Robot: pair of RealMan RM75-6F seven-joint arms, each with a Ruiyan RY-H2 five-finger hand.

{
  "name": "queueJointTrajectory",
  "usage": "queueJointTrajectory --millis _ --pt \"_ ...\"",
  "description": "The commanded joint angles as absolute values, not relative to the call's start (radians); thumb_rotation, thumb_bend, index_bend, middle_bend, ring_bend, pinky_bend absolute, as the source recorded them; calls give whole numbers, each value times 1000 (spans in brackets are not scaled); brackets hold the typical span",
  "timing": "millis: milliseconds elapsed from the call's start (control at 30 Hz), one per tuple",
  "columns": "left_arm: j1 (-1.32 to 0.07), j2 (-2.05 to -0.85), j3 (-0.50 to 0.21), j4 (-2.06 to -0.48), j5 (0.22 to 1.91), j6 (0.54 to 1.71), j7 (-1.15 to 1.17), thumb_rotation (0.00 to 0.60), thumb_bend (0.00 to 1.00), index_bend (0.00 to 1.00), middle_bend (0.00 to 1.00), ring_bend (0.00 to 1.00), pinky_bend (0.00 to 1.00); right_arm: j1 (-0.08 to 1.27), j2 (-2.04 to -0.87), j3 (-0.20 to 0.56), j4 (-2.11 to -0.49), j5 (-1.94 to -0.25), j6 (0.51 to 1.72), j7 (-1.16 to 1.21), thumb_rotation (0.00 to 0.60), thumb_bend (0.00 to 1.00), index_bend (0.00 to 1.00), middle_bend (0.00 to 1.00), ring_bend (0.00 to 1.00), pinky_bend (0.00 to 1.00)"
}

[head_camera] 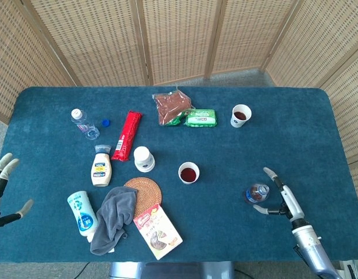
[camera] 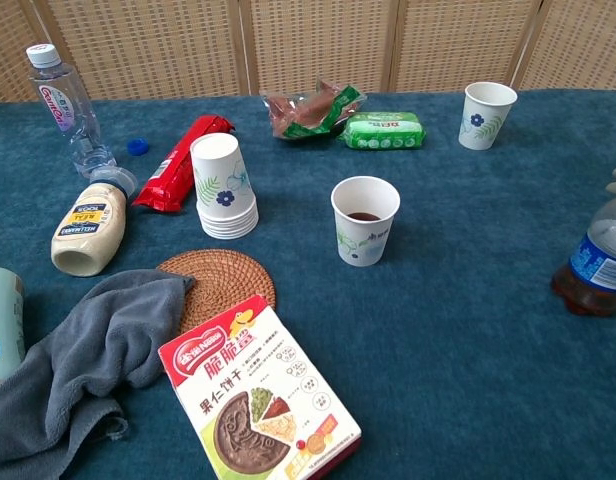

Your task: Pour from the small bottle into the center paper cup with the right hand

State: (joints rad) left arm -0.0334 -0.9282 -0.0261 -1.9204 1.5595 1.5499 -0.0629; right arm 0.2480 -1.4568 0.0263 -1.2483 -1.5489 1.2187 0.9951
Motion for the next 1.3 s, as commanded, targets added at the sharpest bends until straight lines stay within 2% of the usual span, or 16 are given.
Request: queueJointTrajectory --millis 33,567,1300 --pt "-35 -930 -26 -1923 1558 1546 -58 600 319 0 0 0 0 255 -1467 22 -1237 -1557 1223 1017 600 0 0 0 0 0" --pt "-41 -935 -25 -1927 1550 1532 -38 600 319 0 0 0 0 279 -1512 8 -1180 -1558 1210 1064 600 0 0 0 0 0" --pt "-45 -935 -25 -1927 1549 1528 -39 600 319 0 0 0 0 304 -1488 -2 -1222 -1550 1180 1106 600 0 0 0 0 0"
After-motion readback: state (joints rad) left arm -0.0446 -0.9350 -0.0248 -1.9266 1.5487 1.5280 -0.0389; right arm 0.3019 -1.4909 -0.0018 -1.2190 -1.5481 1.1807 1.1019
